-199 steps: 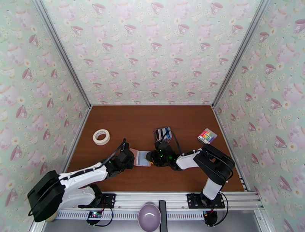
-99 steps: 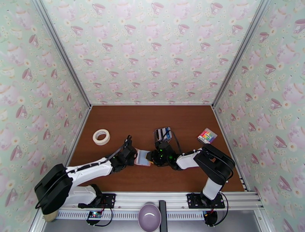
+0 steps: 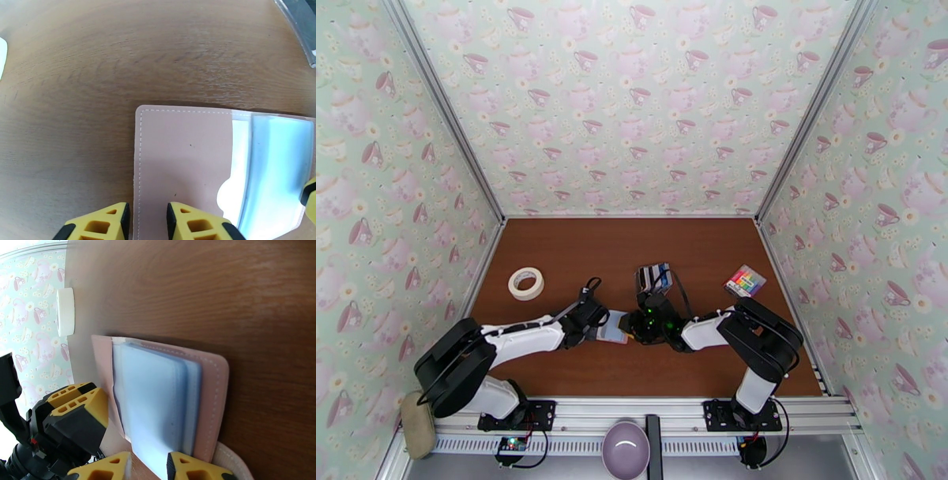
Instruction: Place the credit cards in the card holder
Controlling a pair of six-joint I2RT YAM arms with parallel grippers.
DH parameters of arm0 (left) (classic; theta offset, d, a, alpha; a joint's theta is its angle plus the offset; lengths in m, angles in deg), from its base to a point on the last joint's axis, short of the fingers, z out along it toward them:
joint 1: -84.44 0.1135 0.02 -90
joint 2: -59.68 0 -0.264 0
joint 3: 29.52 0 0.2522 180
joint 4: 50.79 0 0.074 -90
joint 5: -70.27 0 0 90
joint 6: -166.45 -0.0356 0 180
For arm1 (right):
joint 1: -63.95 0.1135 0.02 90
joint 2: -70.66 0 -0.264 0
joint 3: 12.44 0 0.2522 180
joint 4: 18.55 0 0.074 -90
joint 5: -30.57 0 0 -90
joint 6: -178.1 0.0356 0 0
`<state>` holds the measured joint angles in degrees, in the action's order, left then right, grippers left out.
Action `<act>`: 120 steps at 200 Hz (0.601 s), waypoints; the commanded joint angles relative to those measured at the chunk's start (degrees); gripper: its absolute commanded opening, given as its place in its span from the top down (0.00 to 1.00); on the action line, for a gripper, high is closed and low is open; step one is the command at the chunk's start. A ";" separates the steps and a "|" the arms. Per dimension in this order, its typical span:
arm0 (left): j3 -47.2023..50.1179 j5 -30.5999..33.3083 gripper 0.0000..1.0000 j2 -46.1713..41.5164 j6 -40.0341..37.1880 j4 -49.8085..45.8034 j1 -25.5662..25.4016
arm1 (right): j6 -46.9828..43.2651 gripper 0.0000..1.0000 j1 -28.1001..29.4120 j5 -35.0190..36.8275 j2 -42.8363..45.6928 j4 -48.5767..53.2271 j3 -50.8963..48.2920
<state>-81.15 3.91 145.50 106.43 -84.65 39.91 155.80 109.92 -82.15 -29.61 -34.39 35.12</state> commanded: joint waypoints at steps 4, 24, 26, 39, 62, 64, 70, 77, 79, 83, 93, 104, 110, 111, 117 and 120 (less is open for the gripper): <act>-0.40 0.42 0.72 0.72 -0.17 -0.26 0.30 | -0.33 0.69 -0.50 -0.49 -1.47 -0.13 -0.36; 0.85 -0.33 0.75 -1.05 -0.32 0.95 0.28 | -0.37 0.69 -0.58 -0.49 -1.56 -0.17 -0.36; 1.04 -0.43 0.75 -1.26 -0.35 1.14 0.31 | -0.42 0.69 -0.55 -0.53 -1.54 -0.16 -0.35; 2.10 -1.38 0.78 -2.76 -0.57 2.30 0.28 | -0.44 0.69 -0.66 -0.50 -1.79 -0.13 -0.27; 3.28 -3.09 0.82 -4.03 -0.71 3.90 0.33 | -0.57 0.69 -0.92 -0.57 -1.95 -0.29 -0.23; 3.36 -3.27 0.82 -4.05 -0.73 3.96 0.33 | -0.60 0.69 -0.96 -0.61 -1.90 -0.24 -0.23; 3.48 -3.54 0.83 -3.93 -0.69 4.25 0.32 | -0.67 0.69 -1.01 -0.57 -1.82 -0.09 -0.23; 3.56 -3.65 0.83 -3.75 -0.37 4.36 0.31 | -0.95 0.69 -1.12 -0.60 -1.68 0.32 -0.15; 3.58 -3.74 0.83 -3.74 -0.29 4.51 0.36 | -0.98 0.69 -1.19 -0.62 -1.62 0.44 -0.14; 3.79 -3.88 0.84 -3.61 -0.12 4.71 0.33 | -1.23 0.69 -1.38 -0.60 -1.36 0.86 -0.10; 4.15 -4.27 0.84 -3.22 0.45 5.12 0.37 | -1.94 0.69 -1.66 -0.32 -0.84 1.99 0.02; 4.70 -4.85 0.84 -2.88 1.03 5.79 0.32 | -3.00 0.69 -2.07 0.11 -0.12 3.76 0.30; 5.16 -5.28 0.84 -2.72 1.38 6.28 0.32 | -3.42 0.69 -2.29 0.25 0.06 4.50 0.46; 5.17 -5.36 0.84 -2.70 1.44 6.42 0.28 | -3.48 0.69 -2.34 0.24 0.07 4.62 0.47; 5.48 -5.79 0.85 -2.59 1.78 6.79 0.32 | -3.80 0.69 -2.63 0.20 0.26 4.99 0.61; 5.66 -5.98 0.85 -2.52 2.03 7.03 0.32 | -3.95 0.69 -2.71 0.14 0.25 5.01 0.65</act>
<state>-77.30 0.85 142.31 106.67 -79.84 39.91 154.66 108.50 -82.79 -29.94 -34.39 35.14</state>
